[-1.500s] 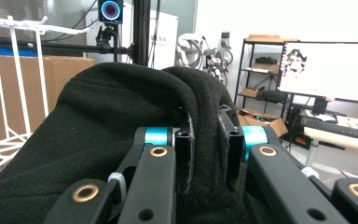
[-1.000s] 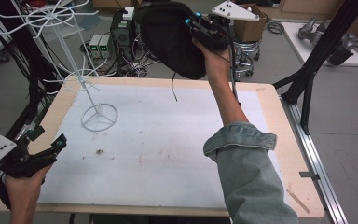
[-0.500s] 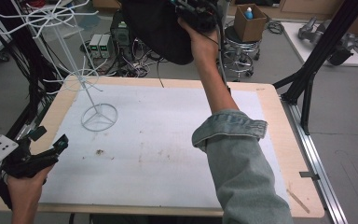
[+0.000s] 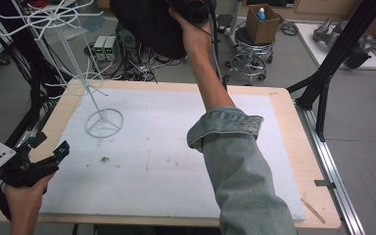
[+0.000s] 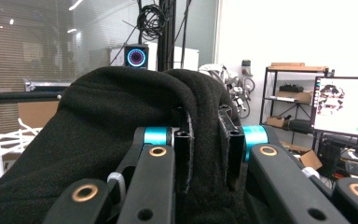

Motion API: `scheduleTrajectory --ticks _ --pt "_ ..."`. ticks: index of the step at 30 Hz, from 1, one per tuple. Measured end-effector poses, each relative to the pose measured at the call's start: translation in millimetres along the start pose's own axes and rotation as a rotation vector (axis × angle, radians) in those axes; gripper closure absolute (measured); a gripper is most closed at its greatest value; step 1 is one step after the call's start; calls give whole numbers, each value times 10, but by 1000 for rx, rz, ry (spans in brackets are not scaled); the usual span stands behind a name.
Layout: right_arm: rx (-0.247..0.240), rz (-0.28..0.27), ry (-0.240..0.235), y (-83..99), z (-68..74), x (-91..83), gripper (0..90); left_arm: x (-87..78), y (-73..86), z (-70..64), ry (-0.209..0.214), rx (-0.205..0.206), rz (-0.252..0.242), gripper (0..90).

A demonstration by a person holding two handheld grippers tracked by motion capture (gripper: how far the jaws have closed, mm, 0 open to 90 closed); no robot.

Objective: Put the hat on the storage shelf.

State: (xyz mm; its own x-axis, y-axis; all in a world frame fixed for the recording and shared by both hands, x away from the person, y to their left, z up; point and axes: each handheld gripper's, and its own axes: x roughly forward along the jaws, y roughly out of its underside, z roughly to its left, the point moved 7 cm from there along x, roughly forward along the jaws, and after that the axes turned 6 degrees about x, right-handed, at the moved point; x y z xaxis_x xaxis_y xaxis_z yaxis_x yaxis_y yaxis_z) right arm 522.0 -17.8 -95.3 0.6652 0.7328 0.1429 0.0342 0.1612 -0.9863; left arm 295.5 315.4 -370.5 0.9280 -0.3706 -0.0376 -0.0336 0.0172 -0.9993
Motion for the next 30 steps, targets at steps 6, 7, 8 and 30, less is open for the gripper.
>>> scheduleTrajectory --ticks 6,7,8,30 --pt "23 -1 -5 -17 65 123 799 -8 -10 4 0 -7 -8 154" --pt "28 -3 -6 -24 76 147 799 -7 -11 4 1 -4 -8 154" --pt "29 -6 -7 -29 85 163 799 -8 -10 3 3 -4 -7 154" --pt "78 27 2 -46 251 578 782 -43 -13 53 -7 -16 -14 154"
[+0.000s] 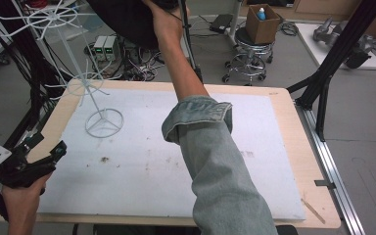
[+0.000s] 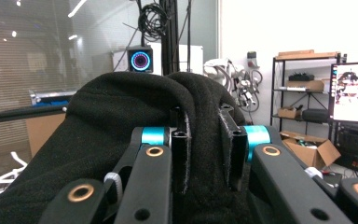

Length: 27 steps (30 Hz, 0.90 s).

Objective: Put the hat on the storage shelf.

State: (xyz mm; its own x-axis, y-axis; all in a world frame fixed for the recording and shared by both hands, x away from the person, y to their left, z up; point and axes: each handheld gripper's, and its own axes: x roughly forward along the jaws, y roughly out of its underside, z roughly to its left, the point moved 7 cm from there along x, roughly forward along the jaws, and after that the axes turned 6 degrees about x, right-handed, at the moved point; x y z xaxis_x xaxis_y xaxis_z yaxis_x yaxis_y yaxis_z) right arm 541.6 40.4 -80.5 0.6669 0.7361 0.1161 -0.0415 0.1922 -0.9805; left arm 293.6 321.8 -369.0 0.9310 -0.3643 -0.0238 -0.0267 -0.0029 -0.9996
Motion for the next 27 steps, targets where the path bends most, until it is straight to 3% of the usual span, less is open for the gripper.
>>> scheduleTrajectory --ticks 10,15,27 --pt "17 77 0 137 13 113 777 -12 -6 17 -4 -3 -5 154" --pt "-11 108 -4 191 67 154 773 -10 -6 14 -4 -3 -5 154" --pt "5 214 -26 356 83 214 759 -4 -3 6 -2 -1 -3 154"
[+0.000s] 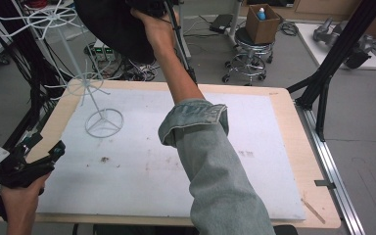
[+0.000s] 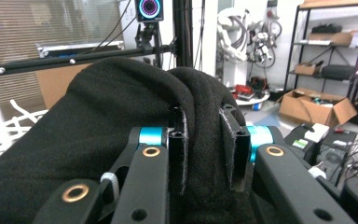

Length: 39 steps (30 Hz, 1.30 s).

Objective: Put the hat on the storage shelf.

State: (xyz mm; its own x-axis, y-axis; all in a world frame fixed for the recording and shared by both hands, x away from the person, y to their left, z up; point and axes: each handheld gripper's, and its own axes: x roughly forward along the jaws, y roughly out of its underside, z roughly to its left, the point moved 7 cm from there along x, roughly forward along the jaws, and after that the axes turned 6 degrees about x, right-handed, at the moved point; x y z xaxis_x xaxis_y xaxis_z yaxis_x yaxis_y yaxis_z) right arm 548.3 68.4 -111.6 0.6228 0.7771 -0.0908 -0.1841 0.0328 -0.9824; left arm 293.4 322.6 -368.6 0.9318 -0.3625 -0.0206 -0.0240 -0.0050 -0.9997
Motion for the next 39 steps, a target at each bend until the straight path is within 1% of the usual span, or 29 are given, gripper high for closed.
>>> scheduleTrajectory --ticks 2,3,12,21,23,28,33,39 --pt "-4 8 1 24 -2 5 757 1 -3 -5 2 0 -2 154" --pt "1 14 1 45 -2 7 756 4 -4 -8 1 0 -3 154" --pt "-2 8 -5 185 -51 -7 737 4 -2 -11 3 0 0 154" --pt "36 8 -25 331 -105 -29 704 11 3 -21 6 4 4 154" --pt "38 8 -29 359 -107 -36 698 18 2 -28 7 0 1 154" --pt "45 9 -35 419 -124 -42 681 26 4 -38 11 5 4 154" --pt "37 13 -26 452 -139 -67 656 38 -2 -43 11 1 1 154" --pt "19 21 -8 494 -161 -110 631 74 -9 -75 25 11 3 154"
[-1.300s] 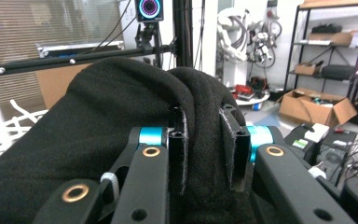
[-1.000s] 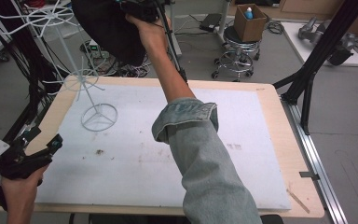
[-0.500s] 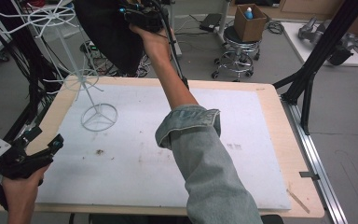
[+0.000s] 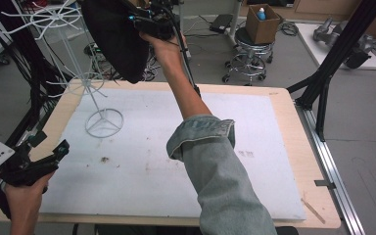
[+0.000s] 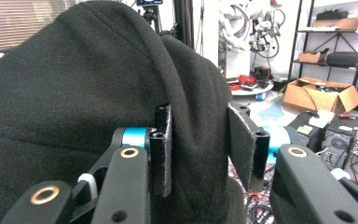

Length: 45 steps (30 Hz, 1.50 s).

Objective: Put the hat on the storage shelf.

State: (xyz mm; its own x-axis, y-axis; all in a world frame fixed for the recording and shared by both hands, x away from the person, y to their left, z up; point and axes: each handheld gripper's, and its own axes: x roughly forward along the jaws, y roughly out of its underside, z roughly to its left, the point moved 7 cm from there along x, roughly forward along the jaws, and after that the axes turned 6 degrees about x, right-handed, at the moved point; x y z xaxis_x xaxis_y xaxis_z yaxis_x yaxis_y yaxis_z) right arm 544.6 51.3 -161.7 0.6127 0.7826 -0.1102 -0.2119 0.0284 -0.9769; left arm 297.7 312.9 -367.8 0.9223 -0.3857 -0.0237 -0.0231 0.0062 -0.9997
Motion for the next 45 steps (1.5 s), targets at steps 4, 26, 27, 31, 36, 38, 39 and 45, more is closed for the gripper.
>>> scheduleTrajectory --ticks 4,26,27,31,36,38,39,45 --pt "-2 -7 1 6 -7 -38 629 31 -1 -18 7 0 0 154" --pt "23 -63 119 91 -500 -717 478 268 2 -110 49 4 7 154" --pt "27 -66 127 99 -538 -766 471 284 3 -119 54 5 7 154" --pt "40 -69 164 136 -696 -953 430 351 24 -143 67 7 14 154" --pt "56 -75 218 180 -896 -1188 370 432 65 -186 81 8 21 154" --pt "60 -74 238 197 -971 -1275 346 449 77 -197 84 8 24 154" --pt "60 -79 250 208 -1001 -1319 325 457 82 -199 85 9 27 154" --pt "44 -84 335 296 -1155 -1524 215 487 111 -209 90 5 32 154"
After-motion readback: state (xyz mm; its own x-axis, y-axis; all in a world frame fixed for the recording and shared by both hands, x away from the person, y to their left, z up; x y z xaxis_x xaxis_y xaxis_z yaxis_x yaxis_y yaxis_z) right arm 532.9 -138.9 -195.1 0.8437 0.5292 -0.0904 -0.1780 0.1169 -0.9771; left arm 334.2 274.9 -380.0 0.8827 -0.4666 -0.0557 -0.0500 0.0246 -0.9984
